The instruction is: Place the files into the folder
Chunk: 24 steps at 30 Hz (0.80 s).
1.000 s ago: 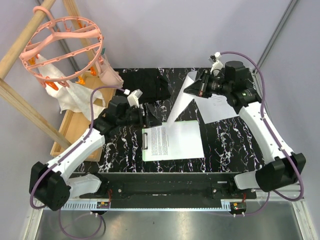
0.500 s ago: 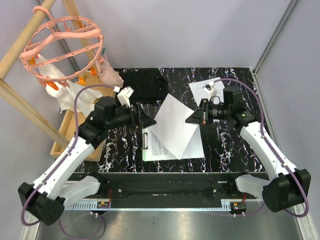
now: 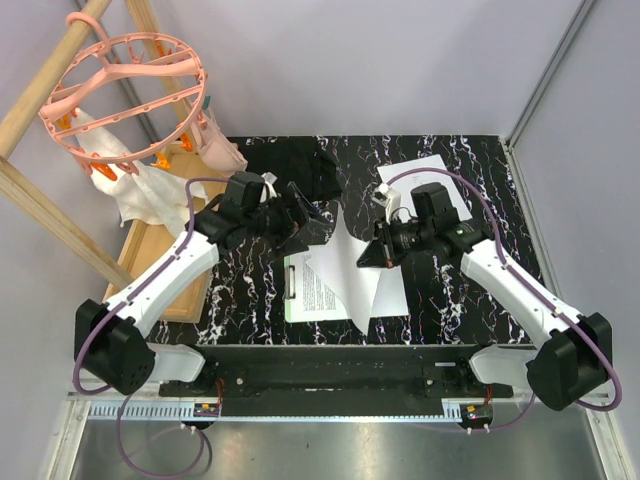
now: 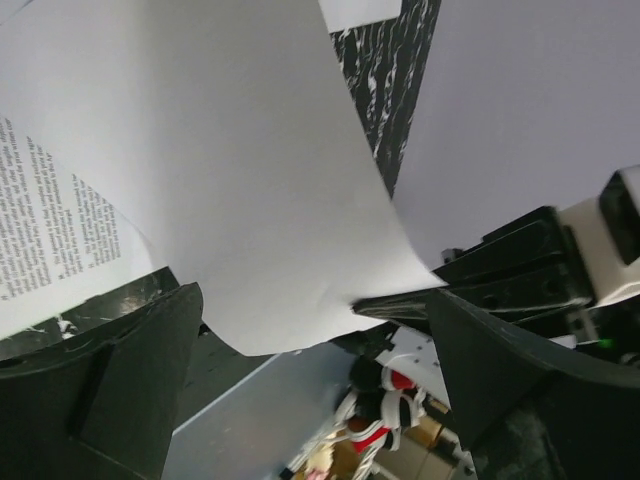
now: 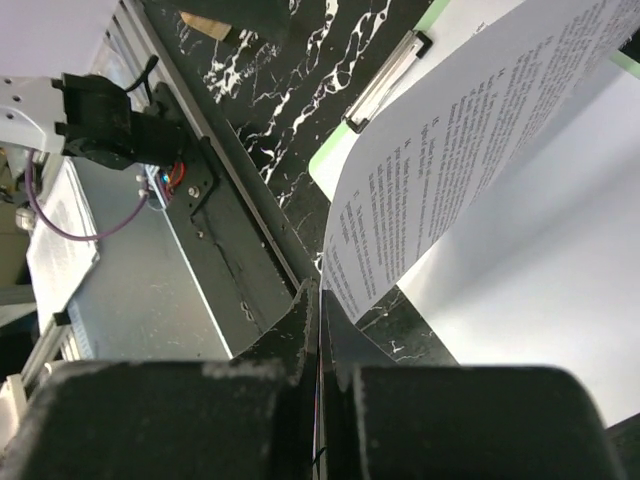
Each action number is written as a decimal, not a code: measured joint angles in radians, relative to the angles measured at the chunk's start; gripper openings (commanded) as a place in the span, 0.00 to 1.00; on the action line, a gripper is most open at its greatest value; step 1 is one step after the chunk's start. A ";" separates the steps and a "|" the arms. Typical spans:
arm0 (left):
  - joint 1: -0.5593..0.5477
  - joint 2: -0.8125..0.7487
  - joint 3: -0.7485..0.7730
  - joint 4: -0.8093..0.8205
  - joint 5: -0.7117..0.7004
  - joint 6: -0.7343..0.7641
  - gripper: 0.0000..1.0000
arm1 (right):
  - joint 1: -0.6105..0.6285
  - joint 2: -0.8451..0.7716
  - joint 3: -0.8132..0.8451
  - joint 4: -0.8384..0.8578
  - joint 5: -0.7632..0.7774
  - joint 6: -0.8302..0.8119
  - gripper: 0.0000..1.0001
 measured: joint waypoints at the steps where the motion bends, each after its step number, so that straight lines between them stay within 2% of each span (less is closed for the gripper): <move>1: 0.000 -0.006 0.012 -0.009 -0.016 -0.027 0.99 | 0.008 0.000 0.002 -0.004 0.009 -0.009 0.00; 7: -0.007 -0.026 0.056 -0.066 -0.088 -0.162 0.99 | 0.085 0.001 0.034 -0.056 0.063 -0.051 0.00; 13: -0.044 -0.024 0.108 -0.176 -0.185 -0.224 0.96 | 0.138 0.002 0.084 -0.103 0.143 -0.091 0.00; 18: -0.131 0.008 0.142 -0.227 -0.248 -0.258 0.95 | 0.174 0.015 0.108 -0.141 0.184 -0.132 0.00; 22: -0.182 0.093 0.188 -0.250 -0.290 -0.266 0.89 | 0.204 0.031 0.121 -0.161 0.209 -0.152 0.00; 23: -0.188 0.107 0.195 -0.253 -0.297 -0.266 0.82 | 0.210 0.032 0.121 -0.166 0.217 -0.154 0.00; 24: -0.197 0.124 0.202 -0.259 -0.309 -0.266 0.79 | 0.215 0.032 0.121 -0.172 0.226 -0.157 0.00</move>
